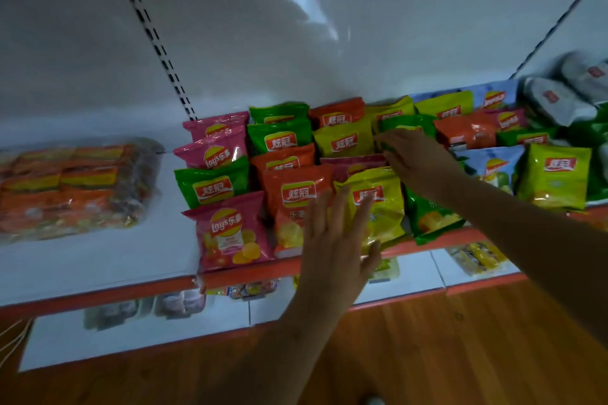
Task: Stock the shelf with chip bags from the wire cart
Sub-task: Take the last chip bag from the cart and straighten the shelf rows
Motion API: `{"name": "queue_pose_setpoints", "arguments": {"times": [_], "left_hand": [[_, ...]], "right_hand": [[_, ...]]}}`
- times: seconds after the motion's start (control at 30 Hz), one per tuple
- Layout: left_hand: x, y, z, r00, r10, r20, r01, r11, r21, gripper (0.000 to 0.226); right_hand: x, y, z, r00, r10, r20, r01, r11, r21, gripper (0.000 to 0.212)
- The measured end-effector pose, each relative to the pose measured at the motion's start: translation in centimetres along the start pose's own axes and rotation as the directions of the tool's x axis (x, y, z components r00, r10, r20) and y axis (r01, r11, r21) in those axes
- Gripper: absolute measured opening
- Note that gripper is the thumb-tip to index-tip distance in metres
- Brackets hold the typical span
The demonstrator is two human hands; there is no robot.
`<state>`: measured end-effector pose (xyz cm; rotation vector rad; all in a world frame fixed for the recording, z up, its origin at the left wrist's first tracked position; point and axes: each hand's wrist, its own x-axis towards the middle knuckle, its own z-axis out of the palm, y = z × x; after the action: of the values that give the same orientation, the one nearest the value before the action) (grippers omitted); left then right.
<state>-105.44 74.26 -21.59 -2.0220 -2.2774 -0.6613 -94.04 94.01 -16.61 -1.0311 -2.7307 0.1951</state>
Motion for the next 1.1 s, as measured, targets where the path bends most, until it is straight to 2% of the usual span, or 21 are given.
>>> {"name": "queue_pose_setpoints", "arguments": {"times": [0.07, 0.17, 0.23, 0.33, 0.43, 0.5, 0.63, 0.7, 0.8, 0.9, 1.0, 1.1], "left_hand": [[0.1, 0.7, 2.8, 0.990, 0.100, 0.097, -0.108, 0.990, 0.089, 0.068], [0.9, -0.1, 5.2, 0.983, 0.029, 0.181, -0.061, 0.983, 0.174, 0.089], [1.5, -0.7, 5.6, 0.984, 0.014, 0.178, -0.049, 0.980, 0.194, 0.102], [1.8, -1.1, 5.5, 0.989, 0.035, 0.147, -0.063, 0.980, 0.189, 0.094], [2.0, -0.5, 5.1, 0.988, -0.044, 0.145, 0.019, 0.986, 0.165, 0.086], [2.3, 0.2, 5.0, 0.991, -0.057, 0.124, 0.035, 0.984, 0.173, 0.077], [2.4, 1.8, 5.2, 0.994, -0.096, 0.059, 0.082, 0.977, 0.195, 0.083], [2.4, 3.5, 5.4, 0.992, -0.128, -0.007, 0.127, 0.977, 0.168, 0.084], [2.7, 6.9, 6.3, 0.998, 0.001, -0.066, 0.008, 0.990, 0.140, 0.077], [3.4, 9.8, 8.2, 0.986, 0.165, -0.016, -0.161, 0.975, 0.156, 0.068], [4.7, 10.8, 9.7, 0.984, 0.162, 0.069, -0.172, 0.965, 0.199, 0.062], [5.8, 10.2, 10.3, 0.990, 0.108, 0.092, -0.126, 0.966, 0.226, 0.063]], "right_hand": [[1.0, 0.1, 0.4, 0.999, 0.017, 0.034, -0.017, 1.000, -0.018, 0.038], [3.6, 0.3, 1.0, 0.968, 0.092, 0.235, -0.062, 0.989, -0.133, 0.040], [5.2, -0.4, 1.0, 0.930, 0.104, 0.352, -0.059, 0.989, -0.138, 0.031], [6.2, 0.1, 1.4, 0.966, 0.054, 0.252, -0.056, 0.998, 0.000, 0.018], [5.2, 2.3, 0.6, 0.984, 0.004, 0.180, -0.013, 0.999, 0.047, 0.018], [4.1, 5.0, -0.9, 0.987, 0.013, 0.159, -0.024, 0.997, 0.072, 0.025], [1.6, 10.5, -3.9, 0.979, 0.081, 0.186, -0.130, 0.954, 0.271, 0.044], [0.1, 11.8, -4.4, 0.962, 0.017, 0.273, -0.080, 0.971, 0.224, 0.041], [-1.6, 12.3, -3.9, 0.951, -0.051, 0.306, 0.017, 0.994, 0.112, 0.057], [-2.2, 12.5, -2.7, 0.968, -0.057, 0.246, 0.030, 0.993, 0.111, 0.071], [-1.7, 12.4, -2.2, 0.975, -0.054, 0.217, 0.024, 0.990, 0.141, 0.057], [-0.6, 12.7, -2.0, 0.964, -0.015, 0.267, -0.080, 0.936, 0.342, 0.037]]}}
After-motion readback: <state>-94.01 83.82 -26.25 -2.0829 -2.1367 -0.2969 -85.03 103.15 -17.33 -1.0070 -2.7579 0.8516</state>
